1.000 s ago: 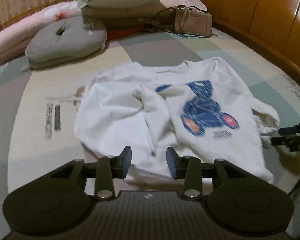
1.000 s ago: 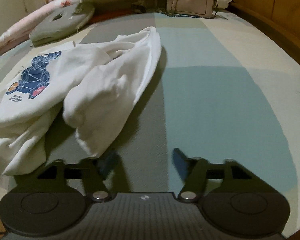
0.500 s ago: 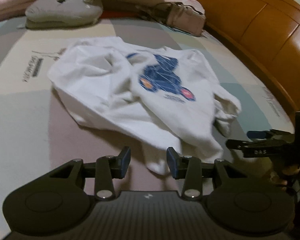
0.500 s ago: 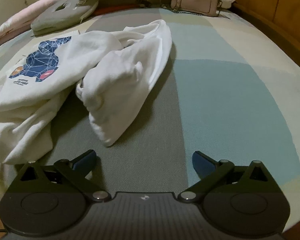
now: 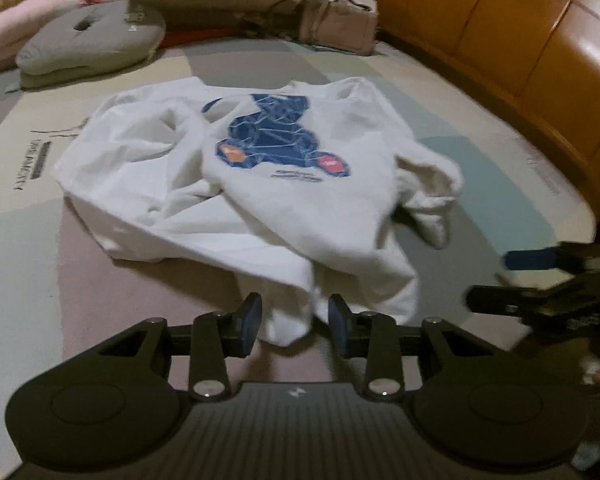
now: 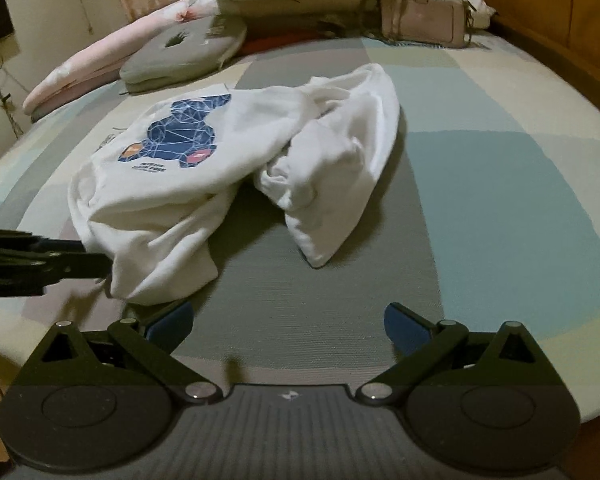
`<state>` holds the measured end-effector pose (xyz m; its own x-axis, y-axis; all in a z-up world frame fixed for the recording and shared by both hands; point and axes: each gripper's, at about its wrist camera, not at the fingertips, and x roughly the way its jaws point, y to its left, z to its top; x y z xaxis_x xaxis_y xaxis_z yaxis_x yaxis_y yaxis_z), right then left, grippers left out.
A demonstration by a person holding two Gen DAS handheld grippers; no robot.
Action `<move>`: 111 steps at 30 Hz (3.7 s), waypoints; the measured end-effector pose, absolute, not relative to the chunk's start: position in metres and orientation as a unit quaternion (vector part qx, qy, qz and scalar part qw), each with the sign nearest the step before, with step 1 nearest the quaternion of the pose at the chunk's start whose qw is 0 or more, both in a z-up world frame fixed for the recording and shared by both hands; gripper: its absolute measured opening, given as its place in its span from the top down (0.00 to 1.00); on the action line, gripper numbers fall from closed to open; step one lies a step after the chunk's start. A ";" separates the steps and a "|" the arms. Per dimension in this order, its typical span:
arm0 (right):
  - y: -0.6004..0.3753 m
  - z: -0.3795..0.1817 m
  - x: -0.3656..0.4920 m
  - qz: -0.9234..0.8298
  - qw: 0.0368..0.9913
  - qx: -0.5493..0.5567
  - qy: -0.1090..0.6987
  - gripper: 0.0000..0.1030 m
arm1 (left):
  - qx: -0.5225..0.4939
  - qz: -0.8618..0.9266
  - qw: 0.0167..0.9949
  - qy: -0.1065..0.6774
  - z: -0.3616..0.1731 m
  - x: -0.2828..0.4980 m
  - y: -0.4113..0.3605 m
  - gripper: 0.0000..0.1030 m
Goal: Fold clothes
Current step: 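Pull back both open grippers from the spread sweatshirt, then grasp a sleeve cuff with the left gripper and pull it outward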
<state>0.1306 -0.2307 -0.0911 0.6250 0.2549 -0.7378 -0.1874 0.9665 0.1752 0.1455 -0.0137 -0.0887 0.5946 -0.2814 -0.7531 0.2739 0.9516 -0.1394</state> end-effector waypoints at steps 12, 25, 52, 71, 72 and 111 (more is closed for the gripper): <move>-0.228 -0.078 0.120 0.159 0.901 0.060 0.398 0.00 | -0.014 -0.155 0.904 0.399 -0.096 0.149 -0.015 0.89; -0.196 -0.054 0.112 0.202 0.896 0.031 0.394 0.00 | -0.025 -0.142 0.908 0.393 -0.091 0.148 0.006 0.97; -0.188 -0.053 0.116 0.166 0.898 0.028 0.406 0.00 | 0.117 0.126 0.896 0.410 -0.042 0.186 0.224 0.97; -0.188 -0.055 0.120 0.135 0.899 0.012 0.416 0.00 | 0.228 0.154 0.835 0.476 -0.046 0.273 0.274 0.96; -0.189 -0.056 0.121 0.132 0.899 0.015 0.418 0.00 | 0.232 0.162 0.830 0.481 -0.046 0.280 0.280 0.96; -0.170 -0.069 0.141 0.134 0.885 0.015 0.446 0.00 | -0.224 0.189 0.856 0.426 -0.093 0.272 0.376 0.88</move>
<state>0.1413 -0.1698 -0.0692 0.5672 0.2503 -0.7846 -0.2227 0.9638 0.1465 0.2719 0.3763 -0.0934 0.5658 0.1327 -0.8138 -0.5143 0.8282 -0.2226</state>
